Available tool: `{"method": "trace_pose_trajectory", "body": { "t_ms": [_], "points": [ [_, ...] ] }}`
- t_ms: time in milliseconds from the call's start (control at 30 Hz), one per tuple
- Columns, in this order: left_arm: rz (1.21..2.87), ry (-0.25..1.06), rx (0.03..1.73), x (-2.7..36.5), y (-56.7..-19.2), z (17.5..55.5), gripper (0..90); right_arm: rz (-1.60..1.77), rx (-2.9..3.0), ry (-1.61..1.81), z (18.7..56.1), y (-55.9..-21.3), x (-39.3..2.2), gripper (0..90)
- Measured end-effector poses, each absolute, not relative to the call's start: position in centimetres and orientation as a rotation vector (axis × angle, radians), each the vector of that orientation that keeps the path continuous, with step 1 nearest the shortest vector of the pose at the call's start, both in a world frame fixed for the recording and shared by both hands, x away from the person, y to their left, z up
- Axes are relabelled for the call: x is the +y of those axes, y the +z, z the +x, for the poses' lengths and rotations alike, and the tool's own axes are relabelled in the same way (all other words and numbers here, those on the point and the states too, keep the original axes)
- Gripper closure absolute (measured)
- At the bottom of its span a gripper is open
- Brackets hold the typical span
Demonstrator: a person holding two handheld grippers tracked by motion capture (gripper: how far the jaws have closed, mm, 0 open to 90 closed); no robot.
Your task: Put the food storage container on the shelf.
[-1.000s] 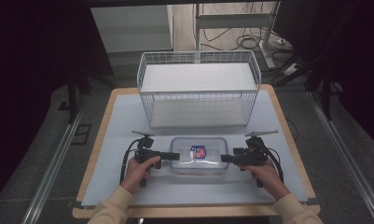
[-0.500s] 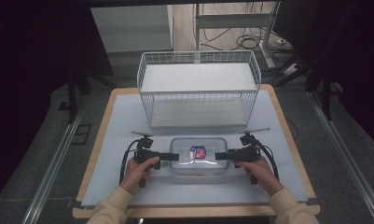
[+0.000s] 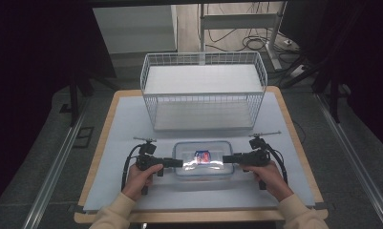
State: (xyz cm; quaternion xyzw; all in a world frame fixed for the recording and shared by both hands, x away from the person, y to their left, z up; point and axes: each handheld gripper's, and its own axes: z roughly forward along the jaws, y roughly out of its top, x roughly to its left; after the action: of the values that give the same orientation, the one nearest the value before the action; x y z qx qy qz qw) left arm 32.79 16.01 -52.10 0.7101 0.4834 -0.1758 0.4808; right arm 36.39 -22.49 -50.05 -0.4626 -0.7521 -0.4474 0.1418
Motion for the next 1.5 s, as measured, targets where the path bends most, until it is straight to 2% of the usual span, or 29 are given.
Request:
{"method": "trace_pose_trajectory", "body": {
  "t_ms": [667, 1500],
  "points": [
    [1.746, -0.329, 1.134, 16.0, -51.3, 31.1, 43.9, -1.299, -2.171, -1.388, 34.7, -49.5, -23.6, 49.1],
    [1.713, -0.235, 1.121, 15.6, -50.3, 29.8, 49.3, -1.326, -2.174, -1.445, 33.3, -48.9, -23.9, 52.5]
  ]
}}
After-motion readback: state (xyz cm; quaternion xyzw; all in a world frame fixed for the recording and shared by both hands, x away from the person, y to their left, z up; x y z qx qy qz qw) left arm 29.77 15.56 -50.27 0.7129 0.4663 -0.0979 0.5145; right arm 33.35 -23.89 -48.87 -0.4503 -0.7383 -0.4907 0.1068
